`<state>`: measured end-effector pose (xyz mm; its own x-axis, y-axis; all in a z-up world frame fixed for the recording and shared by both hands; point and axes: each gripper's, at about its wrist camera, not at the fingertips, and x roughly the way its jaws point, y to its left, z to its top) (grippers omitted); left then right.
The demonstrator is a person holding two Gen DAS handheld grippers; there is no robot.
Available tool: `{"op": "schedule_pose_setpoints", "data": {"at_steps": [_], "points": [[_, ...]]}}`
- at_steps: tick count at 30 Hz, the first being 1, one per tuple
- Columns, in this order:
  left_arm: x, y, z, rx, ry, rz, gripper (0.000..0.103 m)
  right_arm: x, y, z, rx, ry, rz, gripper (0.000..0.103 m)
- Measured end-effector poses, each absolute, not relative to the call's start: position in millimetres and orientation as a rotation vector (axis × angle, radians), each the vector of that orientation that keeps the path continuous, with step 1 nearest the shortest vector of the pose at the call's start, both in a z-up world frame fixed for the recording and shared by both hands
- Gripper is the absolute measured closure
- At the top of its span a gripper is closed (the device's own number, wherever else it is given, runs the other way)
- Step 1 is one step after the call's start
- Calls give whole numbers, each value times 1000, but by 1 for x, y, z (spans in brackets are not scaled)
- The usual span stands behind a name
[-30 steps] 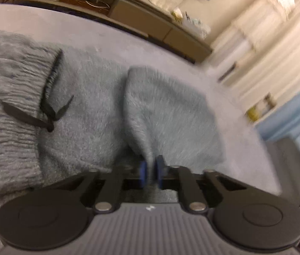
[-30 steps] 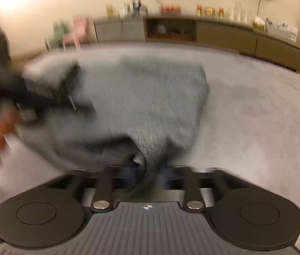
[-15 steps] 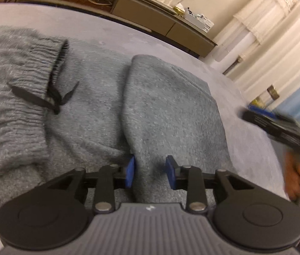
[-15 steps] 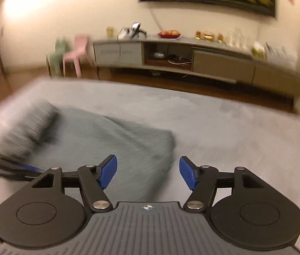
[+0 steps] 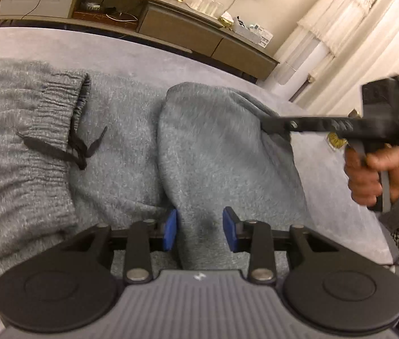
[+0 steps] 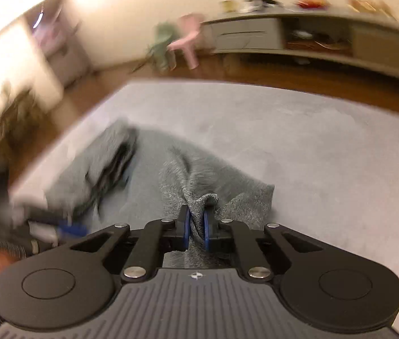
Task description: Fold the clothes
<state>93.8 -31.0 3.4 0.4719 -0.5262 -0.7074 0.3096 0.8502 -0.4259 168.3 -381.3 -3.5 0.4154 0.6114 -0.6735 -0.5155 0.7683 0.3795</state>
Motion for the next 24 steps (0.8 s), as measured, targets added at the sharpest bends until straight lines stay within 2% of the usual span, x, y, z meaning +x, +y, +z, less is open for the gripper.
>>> {"op": "schedule_pose_setpoints", "data": {"at_steps": [4, 7, 8, 10, 13, 15, 16, 18, 20, 24], "points": [[95, -43, -2, -205, 945, -497, 69, 182, -383, -31, 152, 933, 602, 92], [93, -42, -2, -213, 944, -497, 70, 168, -389, -22, 194, 879, 568, 85], [93, -42, -3, -218, 945, -497, 70, 159, -391, -16, 180, 845, 544, 77], [92, -43, -1, -218, 947, -494, 70, 146, -388, -13, 127, 800, 512, 73], [89, -46, -2, -210, 949, -494, 71, 130, -381, -13, 50, 758, 496, 73], [88, -49, 1, -181, 946, -489, 71, 119, -377, -13, -2, 729, 485, 77], [86, -50, 1, -163, 944, -478, 75, 118, -374, -17, -24, 722, 465, 82], [83, -50, 1, -145, 938, -470, 77, 124, -368, -33, -60, 729, 391, 84], [81, -50, 1, -141, 937, -471, 77, 128, -361, -43, -84, 732, 326, 84], [76, -42, 8, -201, 941, -525, 77, 101, -355, -9, -55, 711, 337, 80]]}}
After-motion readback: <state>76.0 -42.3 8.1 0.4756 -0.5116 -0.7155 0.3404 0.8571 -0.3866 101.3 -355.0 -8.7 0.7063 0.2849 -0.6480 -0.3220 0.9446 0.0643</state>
